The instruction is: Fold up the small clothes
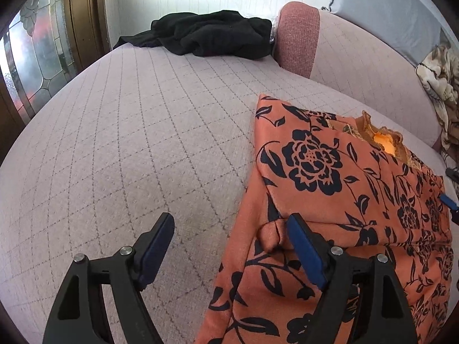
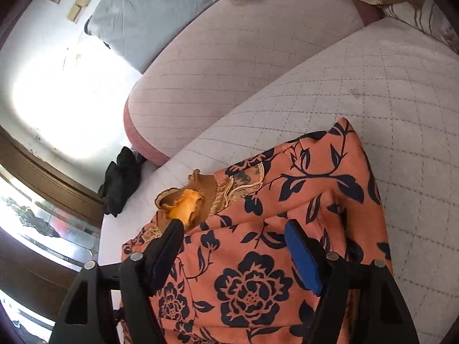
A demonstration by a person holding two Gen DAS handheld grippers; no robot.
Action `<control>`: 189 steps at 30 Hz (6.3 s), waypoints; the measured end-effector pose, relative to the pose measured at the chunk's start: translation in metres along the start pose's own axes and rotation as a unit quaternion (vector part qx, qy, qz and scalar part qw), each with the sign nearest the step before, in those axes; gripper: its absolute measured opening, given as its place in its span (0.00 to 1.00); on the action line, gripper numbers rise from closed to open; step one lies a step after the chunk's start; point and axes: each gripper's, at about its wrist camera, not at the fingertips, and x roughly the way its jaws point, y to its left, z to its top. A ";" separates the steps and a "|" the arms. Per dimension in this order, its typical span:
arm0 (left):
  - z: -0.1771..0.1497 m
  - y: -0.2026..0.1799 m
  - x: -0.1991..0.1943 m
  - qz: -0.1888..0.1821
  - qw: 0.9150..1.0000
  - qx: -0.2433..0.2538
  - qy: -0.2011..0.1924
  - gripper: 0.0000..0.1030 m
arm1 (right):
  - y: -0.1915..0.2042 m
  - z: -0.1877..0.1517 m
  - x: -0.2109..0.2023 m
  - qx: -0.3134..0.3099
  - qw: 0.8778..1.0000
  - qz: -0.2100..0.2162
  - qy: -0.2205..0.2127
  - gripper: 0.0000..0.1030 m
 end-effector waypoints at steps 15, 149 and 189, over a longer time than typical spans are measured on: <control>0.003 0.005 0.001 -0.004 1.000 -0.021 -0.004 0.80 | -0.073 0.050 0.015 0.128 0.990 0.051 -0.035 0.76; -0.159 0.038 -0.127 -0.072 0.990 0.008 0.123 0.06 | -0.123 -0.231 -0.255 0.045 0.985 -0.010 0.166 0.06; 0.059 -0.038 -0.017 -0.061 0.998 0.003 -0.013 0.61 | -0.089 -0.040 -0.132 0.039 0.999 0.027 -0.008 0.69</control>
